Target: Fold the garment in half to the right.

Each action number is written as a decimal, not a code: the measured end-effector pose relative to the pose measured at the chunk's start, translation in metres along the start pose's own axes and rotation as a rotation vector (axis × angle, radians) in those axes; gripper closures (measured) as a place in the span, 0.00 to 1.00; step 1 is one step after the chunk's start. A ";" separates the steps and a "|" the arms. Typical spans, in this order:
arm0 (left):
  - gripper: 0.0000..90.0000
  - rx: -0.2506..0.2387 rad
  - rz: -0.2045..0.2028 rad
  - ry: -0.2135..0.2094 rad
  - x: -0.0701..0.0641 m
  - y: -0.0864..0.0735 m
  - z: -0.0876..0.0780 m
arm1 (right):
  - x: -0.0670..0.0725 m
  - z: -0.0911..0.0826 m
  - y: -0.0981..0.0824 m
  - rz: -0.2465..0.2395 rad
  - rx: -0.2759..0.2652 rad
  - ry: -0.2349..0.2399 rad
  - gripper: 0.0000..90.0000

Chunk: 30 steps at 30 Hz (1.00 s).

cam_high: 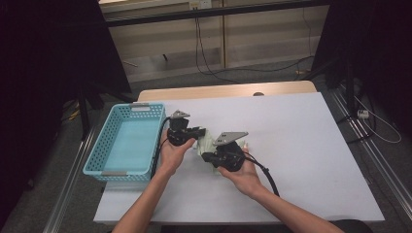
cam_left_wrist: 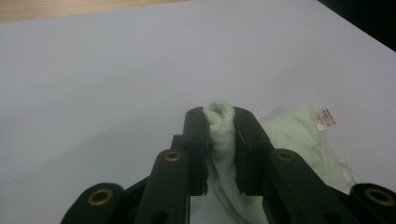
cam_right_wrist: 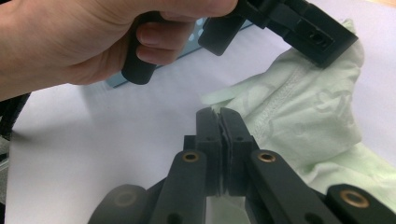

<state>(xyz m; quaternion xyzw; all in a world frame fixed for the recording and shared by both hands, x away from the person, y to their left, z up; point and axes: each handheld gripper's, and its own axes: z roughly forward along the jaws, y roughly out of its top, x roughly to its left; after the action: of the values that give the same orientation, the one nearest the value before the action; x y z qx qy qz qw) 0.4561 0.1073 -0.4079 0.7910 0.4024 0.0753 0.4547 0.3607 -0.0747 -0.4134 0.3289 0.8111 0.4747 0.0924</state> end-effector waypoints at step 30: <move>0.84 0.037 0.007 -0.052 -0.028 0.002 0.027 | -0.017 -0.028 -0.028 0.050 0.027 -0.042 0.97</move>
<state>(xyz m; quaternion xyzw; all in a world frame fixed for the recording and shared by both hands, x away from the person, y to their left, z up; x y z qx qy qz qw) 0.4517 0.0697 -0.4153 0.8022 0.3891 0.0490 0.4502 0.3487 -0.1143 -0.4245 0.3601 0.8070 0.4587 0.0930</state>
